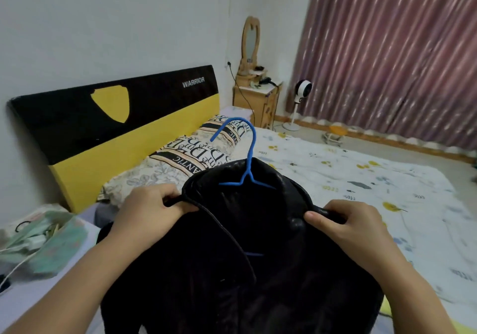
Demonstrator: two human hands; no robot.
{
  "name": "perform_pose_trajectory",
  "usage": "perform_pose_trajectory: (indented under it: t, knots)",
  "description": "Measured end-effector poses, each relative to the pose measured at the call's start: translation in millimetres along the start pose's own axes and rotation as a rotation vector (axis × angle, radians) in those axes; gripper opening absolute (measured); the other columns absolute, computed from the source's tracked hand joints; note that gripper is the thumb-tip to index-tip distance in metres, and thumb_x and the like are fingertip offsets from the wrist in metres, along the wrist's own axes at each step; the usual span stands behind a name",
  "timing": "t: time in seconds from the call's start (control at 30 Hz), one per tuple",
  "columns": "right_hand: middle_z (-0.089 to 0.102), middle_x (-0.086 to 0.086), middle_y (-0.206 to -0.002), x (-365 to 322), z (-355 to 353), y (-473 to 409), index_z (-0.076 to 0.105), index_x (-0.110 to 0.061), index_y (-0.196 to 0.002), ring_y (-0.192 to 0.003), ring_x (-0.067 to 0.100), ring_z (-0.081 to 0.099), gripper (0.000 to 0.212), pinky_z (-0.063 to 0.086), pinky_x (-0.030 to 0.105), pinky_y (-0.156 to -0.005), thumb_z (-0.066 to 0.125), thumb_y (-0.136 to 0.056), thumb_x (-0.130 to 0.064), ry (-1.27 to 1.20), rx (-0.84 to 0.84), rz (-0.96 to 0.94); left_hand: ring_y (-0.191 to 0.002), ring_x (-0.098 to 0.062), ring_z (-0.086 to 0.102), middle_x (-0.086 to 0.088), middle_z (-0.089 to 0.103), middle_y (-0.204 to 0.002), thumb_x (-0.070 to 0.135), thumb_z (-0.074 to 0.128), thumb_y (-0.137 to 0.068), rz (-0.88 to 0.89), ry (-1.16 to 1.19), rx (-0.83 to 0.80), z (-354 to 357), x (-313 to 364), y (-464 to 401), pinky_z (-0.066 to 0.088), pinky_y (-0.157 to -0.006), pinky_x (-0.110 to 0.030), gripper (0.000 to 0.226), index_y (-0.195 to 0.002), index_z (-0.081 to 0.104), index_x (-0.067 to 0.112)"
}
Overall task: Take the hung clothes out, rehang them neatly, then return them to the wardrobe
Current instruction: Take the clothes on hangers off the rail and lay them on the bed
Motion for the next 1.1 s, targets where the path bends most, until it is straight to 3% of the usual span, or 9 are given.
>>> perform_pose_trajectory:
  t: [0.2,0.33,0.47,0.9,1.1]
  knots:
    - [0.059,0.008,-0.057,38.6,-7.0,-46.5,0.060,-0.012,-0.060,-0.052,0.022,0.054,0.053,0.035,0.029,-0.050,0.061,-0.060,-0.064,0.014,0.071,0.091,-0.048,-0.012,0.044,0.013,0.050,-0.042,0.036,0.077,-0.066,0.089,0.032,-0.076,50.0,19.0,-64.0,0.027,-0.049,-0.026,0.027,-0.048,0.058,0.032]
    - [0.048,0.000,-0.047,59.2,-2.2,-80.9,0.059,-0.011,-0.059,-0.043,0.009,0.043,0.049,0.032,0.027,-0.048,0.065,-0.062,-0.059,0.009,0.085,0.171,-0.055,-0.013,0.052,0.005,0.055,-0.046,0.035,0.078,-0.066,0.117,0.035,-0.129,81.4,23.5,-116.2,0.031,-0.049,-0.027,0.025,-0.051,0.061,0.023]
    - [0.036,-0.005,-0.045,81.2,8.5,-122.9,0.055,-0.004,-0.063,-0.042,0.009,0.034,0.054,0.027,0.028,-0.049,0.070,-0.066,-0.055,0.011,0.128,0.249,-0.051,-0.013,0.051,0.008,0.055,-0.044,0.034,0.078,-0.065,0.136,0.050,-0.188,115.6,26.2,-176.2,0.030,-0.048,-0.026,0.027,-0.050,0.060,0.022]
    - [0.035,-0.008,-0.038,152.4,47.0,-259.4,0.041,-0.014,-0.050,-0.038,0.007,0.034,0.052,0.024,0.023,-0.045,0.070,-0.069,-0.054,0.058,0.145,0.415,-0.058,-0.012,0.055,0.003,0.057,-0.049,0.038,0.077,-0.066,0.146,-0.014,-0.261,228.5,17.2,-328.6,0.035,-0.050,-0.027,0.029,-0.052,0.059,0.019]
    - [0.045,-0.003,-0.048,208.9,76.0,-329.7,0.054,-0.009,-0.060,-0.046,0.011,0.043,0.049,0.028,0.027,-0.047,0.067,-0.074,-0.054,0.096,0.089,0.429,-0.063,-0.012,0.055,0.003,0.060,-0.059,0.041,0.073,-0.070,0.092,-0.065,-0.241,303.1,4.0,-385.2,0.038,-0.056,-0.028,0.026,-0.061,0.060,0.019]
Point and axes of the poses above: each hand's wrist, its own y-axis away from the middle knuckle, its own z-axis out of the palm, x = y × z, the point moved 2 cm from there along -y, towards the middle knuckle
